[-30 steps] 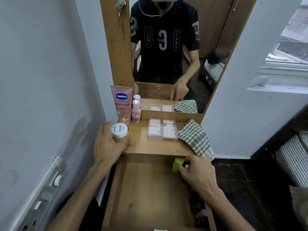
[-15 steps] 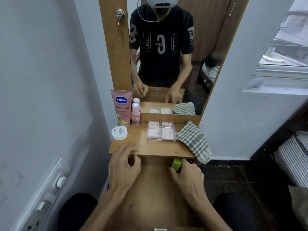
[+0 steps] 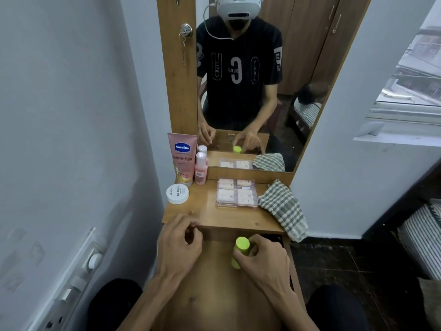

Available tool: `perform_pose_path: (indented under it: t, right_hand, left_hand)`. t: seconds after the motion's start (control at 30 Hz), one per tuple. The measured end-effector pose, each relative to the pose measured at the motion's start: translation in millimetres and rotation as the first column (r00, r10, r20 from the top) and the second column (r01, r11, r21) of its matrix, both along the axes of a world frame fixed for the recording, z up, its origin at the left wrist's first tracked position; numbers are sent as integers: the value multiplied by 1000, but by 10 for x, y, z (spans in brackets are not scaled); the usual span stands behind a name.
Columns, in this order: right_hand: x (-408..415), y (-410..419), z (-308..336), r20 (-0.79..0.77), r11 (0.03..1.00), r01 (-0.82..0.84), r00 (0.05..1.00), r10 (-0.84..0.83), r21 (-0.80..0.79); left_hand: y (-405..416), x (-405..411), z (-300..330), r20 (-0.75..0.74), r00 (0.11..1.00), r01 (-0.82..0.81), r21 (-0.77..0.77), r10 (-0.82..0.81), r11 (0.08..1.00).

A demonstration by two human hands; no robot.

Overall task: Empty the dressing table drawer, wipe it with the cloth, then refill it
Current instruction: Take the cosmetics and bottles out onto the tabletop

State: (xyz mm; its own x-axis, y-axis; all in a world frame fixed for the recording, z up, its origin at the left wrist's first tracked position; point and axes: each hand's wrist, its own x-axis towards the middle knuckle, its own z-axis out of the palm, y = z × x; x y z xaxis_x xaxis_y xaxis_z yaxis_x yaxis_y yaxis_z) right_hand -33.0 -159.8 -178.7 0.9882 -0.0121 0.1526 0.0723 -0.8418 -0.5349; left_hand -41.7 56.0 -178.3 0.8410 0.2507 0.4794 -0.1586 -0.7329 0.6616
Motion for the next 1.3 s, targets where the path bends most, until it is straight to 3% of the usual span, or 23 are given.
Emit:
perform_pose_path:
  t: [0.23,0.33,0.5,0.7,1.2,1.3]
  right_hand:
    - [205,300,703,198,948,-211,966,165,240]
    - [544,549,850,215,943,-239,958,190,233]
    - [1051,978,873,240,965,-192,960,145,181]
    - [1330,1238,707,191,980,-106,979,74,166]
    - [1220,1287,642,206,917,-167,974,96,363]
    - [1047,1088,612,244,924,-206,961,129,324]
  left_hand:
    - [47,136,126,10,999,51,-35,-51,998]
    - [93,302,176,-20,1000,18,-15,-18,1000]
    - [267,605,257,-52,981,-192,-44,189,980]
    - [400,877,190,-184,959,-236,-104,215,966]
    - [416,852,136,-90,978,-199,-100,190,975]
    - [369,752,136,-10,981,-191,-88,191,978]
